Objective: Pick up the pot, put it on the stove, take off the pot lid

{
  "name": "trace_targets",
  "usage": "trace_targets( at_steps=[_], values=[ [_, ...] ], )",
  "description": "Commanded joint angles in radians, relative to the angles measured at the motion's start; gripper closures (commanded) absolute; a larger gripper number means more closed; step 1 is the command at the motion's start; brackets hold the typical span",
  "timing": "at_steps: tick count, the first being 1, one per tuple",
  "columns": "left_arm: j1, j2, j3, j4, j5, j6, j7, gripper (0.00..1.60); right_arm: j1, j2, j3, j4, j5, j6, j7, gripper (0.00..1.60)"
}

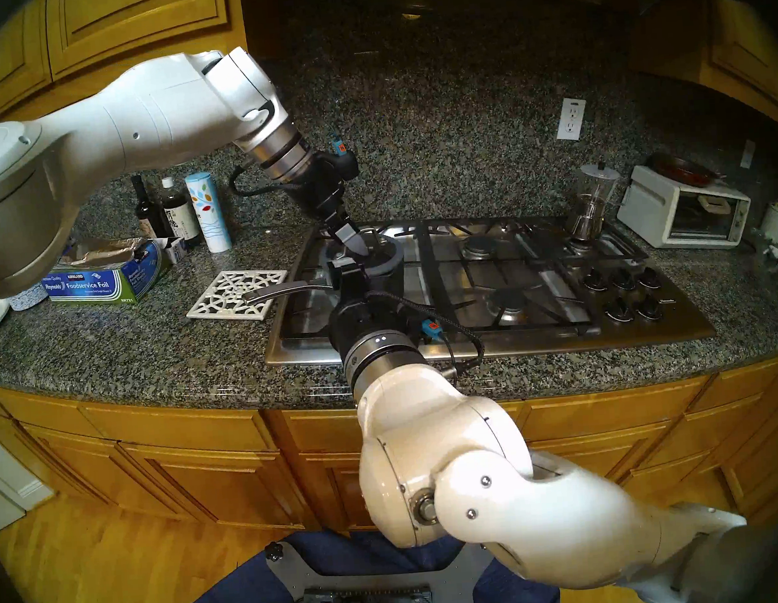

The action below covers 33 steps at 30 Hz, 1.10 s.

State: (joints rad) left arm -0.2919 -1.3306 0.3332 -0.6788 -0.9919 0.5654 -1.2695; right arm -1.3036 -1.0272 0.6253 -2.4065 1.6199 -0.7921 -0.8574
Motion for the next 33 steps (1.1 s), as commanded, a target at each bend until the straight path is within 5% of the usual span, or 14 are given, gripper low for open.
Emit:
trace_targets(
  at_steps=[1, 6, 7, 13, 17, 33],
  values=[
    [-0.031, -0.046, 0.005, 0.058, -0.001, -0.022, -0.110, 0.00, 0.018, -0.003, 0.012, -0.025, -0.013, 0.000, 0.015, 0.00],
    [-0.029, -0.058, 0.017, 0.074, -0.005, -0.030, -0.116, 0.02, 0.018, -0.003, 0.012, -0.025, -0.013, 0.000, 0.016, 0.00],
    [-0.028, -0.064, 0.020, 0.086, -0.001, -0.035, -0.134, 0.57, 0.018, -0.003, 0.012, -0.026, -0.013, 0.000, 0.016, 0.00],
    [-0.027, -0.074, 0.033, 0.100, -0.007, -0.047, -0.139, 1.31, 0.018, -0.003, 0.012, -0.026, -0.013, 0.000, 0.016, 0.00],
    [-0.026, -0.084, 0.044, 0.115, -0.010, -0.053, -0.156, 1.60, 0.018, -0.003, 0.012, -0.026, -0.013, 0.000, 0.016, 0.00],
    [-0.061, -0.080, 0.086, 0.086, -0.057, -0.040, -0.162, 1.60, 0.018, -0.003, 0.012, -0.025, -0.013, 0.000, 0.015, 0.00]
  ],
)
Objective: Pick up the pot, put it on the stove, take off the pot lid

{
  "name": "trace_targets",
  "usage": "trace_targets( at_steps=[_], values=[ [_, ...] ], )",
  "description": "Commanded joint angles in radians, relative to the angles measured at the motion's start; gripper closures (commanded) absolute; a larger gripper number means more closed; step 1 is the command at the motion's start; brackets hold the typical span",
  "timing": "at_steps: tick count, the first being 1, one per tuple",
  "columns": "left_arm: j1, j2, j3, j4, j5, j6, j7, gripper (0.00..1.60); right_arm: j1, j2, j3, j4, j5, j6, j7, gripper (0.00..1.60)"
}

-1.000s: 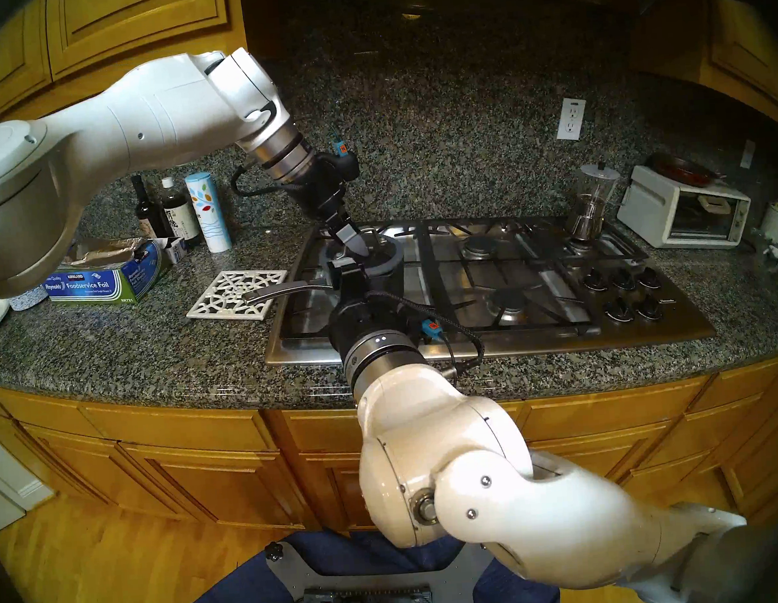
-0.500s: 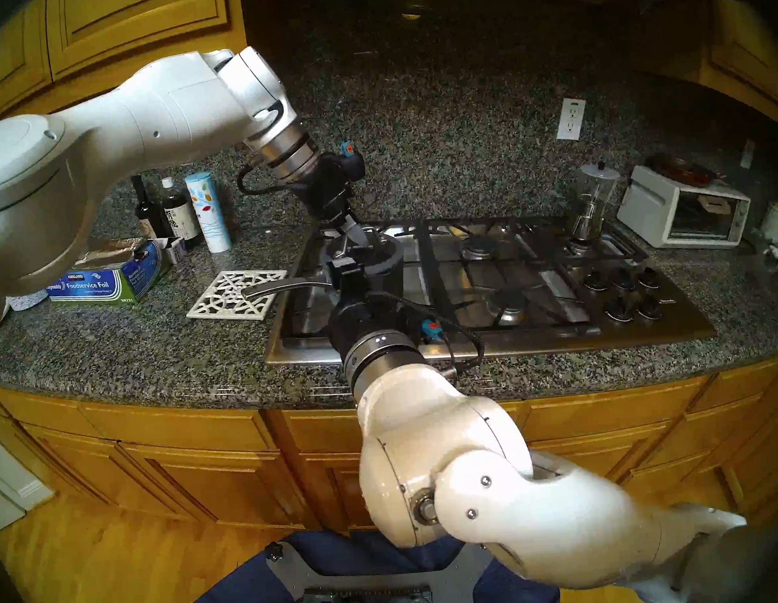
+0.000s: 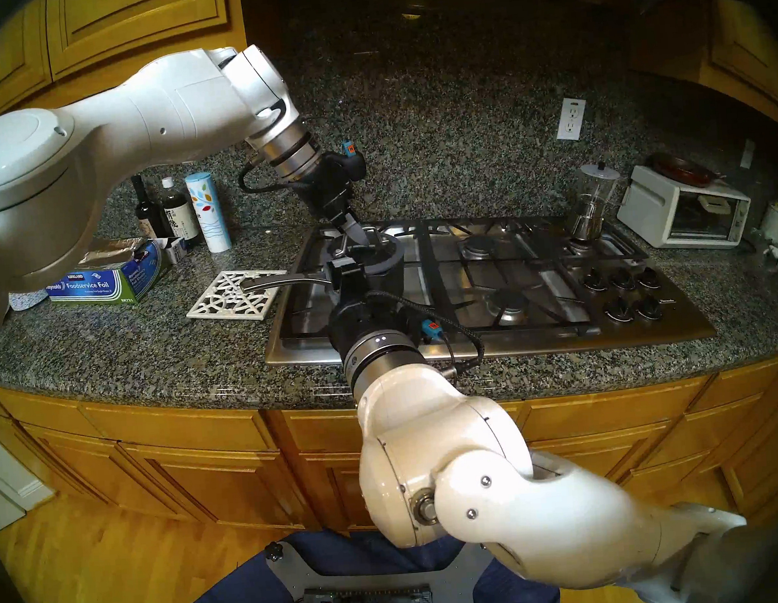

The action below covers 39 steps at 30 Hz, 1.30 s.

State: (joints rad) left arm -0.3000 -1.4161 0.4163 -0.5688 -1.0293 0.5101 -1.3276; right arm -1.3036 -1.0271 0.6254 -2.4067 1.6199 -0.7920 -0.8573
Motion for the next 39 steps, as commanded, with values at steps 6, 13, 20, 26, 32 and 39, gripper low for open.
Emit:
trace_targets(
  at_steps=[6, 13, 20, 26, 32, 39],
  values=[
    [-0.081, 0.024, 0.010, -0.063, -0.041, 0.030, -0.088, 1.60, 0.018, -0.004, 0.012, -0.025, -0.013, 0.000, 0.015, 0.00],
    [-0.104, 0.040, 0.015, -0.084, -0.047, 0.041, -0.104, 1.60, 0.018, -0.004, 0.012, -0.025, -0.013, 0.000, 0.015, 0.00],
    [-0.116, 0.062, 0.016, -0.109, -0.058, 0.045, -0.072, 1.60, 0.018, -0.004, 0.012, -0.025, -0.013, 0.000, 0.014, 0.00],
    [-0.125, 0.066, 0.012, -0.106, -0.064, 0.044, -0.047, 1.60, 0.018, -0.004, 0.012, -0.025, -0.012, 0.000, 0.014, 0.00],
    [-0.130, 0.056, 0.010, -0.078, -0.060, 0.040, -0.057, 1.60, 0.018, -0.004, 0.012, -0.025, -0.012, 0.000, 0.014, 0.00],
    [-0.133, 0.045, 0.009, -0.054, -0.061, 0.033, -0.067, 1.60, 0.018, -0.004, 0.012, -0.025, -0.012, 0.000, 0.014, 0.00]
  ],
)
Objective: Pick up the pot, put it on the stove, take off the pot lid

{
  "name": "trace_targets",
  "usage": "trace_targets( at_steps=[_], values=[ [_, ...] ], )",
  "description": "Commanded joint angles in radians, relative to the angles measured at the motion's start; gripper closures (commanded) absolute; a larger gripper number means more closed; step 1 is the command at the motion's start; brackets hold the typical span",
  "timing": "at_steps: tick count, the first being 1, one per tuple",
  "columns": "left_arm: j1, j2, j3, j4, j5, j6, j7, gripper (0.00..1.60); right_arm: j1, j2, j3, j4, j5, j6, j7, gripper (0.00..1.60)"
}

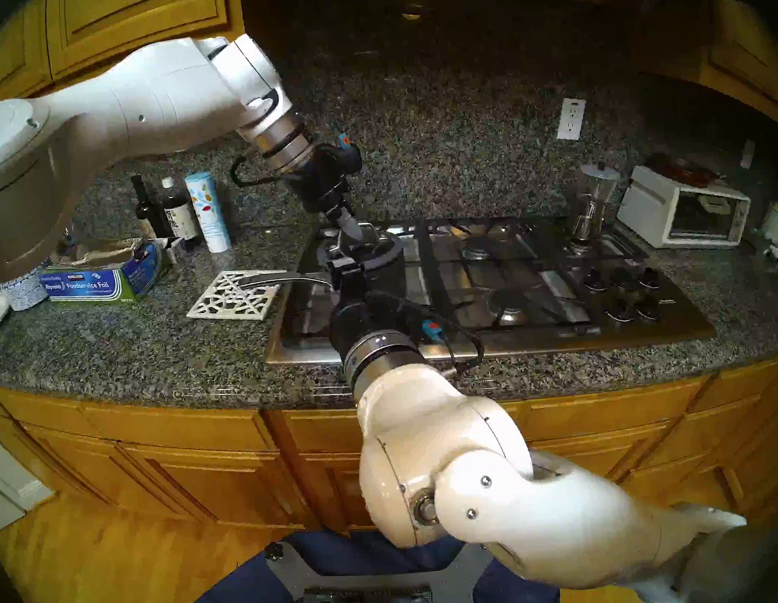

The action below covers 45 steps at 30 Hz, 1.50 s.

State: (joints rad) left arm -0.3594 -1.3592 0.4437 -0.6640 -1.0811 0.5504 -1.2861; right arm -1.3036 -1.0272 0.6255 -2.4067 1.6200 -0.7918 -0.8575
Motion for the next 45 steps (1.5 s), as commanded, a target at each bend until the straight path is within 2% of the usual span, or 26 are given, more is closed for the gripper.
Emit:
trace_targets(
  at_steps=[1, 31, 45],
  values=[
    [-0.074, -0.011, -0.019, 0.041, -0.012, -0.008, -0.102, 1.60, 0.018, -0.004, 0.012, -0.025, -0.012, 0.000, 0.014, 0.00],
    [-0.133, 0.001, -0.020, 0.099, -0.015, -0.021, -0.133, 1.60, 0.018, -0.004, 0.012, -0.024, -0.012, 0.000, 0.013, 0.00],
    [-0.104, 0.030, 0.007, 0.181, -0.001, -0.067, -0.144, 1.60, 0.018, -0.004, 0.012, -0.025, -0.012, 0.000, 0.014, 0.00]
  ],
)
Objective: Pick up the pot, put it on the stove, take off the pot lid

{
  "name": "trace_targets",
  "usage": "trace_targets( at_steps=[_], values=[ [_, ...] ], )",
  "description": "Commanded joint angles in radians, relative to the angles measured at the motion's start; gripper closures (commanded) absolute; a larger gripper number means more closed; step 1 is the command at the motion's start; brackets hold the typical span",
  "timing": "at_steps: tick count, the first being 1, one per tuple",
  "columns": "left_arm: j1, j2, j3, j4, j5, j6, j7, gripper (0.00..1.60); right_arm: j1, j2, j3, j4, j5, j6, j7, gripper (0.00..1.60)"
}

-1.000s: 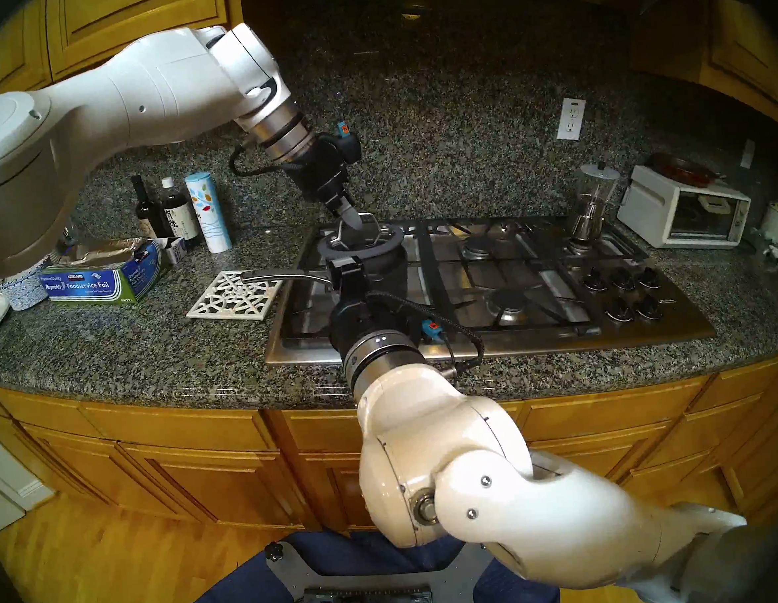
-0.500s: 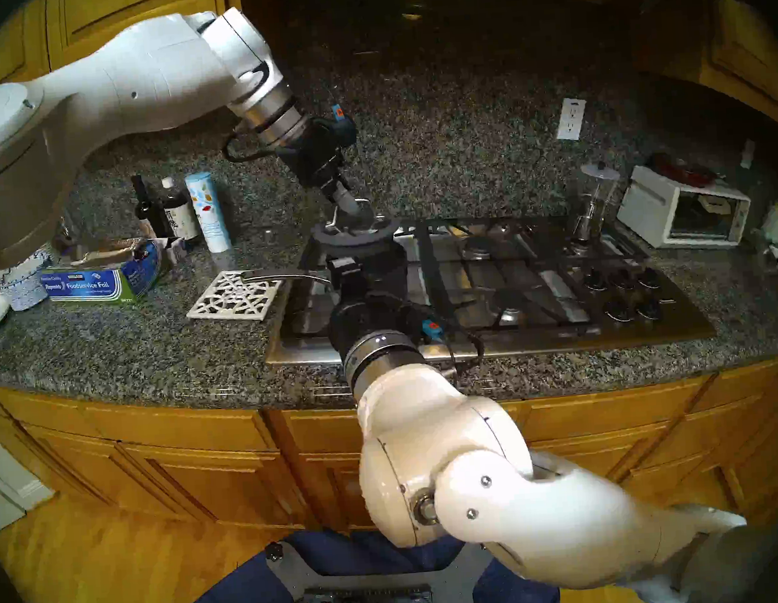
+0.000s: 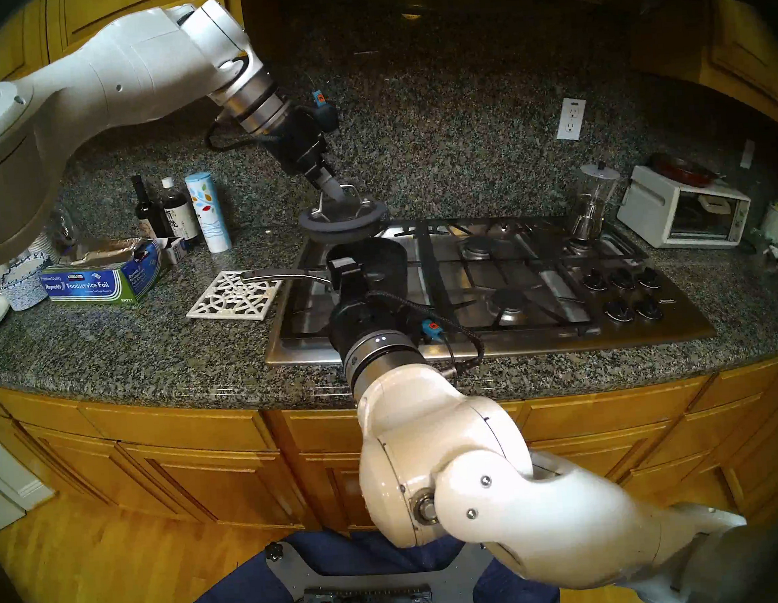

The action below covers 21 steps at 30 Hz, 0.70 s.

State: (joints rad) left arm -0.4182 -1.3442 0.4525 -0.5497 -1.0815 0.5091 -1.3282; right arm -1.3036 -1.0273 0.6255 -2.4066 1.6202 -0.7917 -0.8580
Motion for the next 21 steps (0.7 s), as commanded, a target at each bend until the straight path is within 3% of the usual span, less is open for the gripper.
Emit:
trace_targets(
  at_steps=[1, 21],
  values=[
    [-0.042, 0.017, 0.000, 0.075, 0.000, -0.031, -0.103, 1.60, 0.018, -0.004, 0.012, -0.025, -0.012, 0.000, 0.014, 0.00],
    [0.029, 0.067, 0.037, 0.238, 0.025, -0.139, -0.137, 1.60, 0.017, -0.005, 0.012, -0.024, -0.012, -0.001, 0.013, 0.00]
  ],
)
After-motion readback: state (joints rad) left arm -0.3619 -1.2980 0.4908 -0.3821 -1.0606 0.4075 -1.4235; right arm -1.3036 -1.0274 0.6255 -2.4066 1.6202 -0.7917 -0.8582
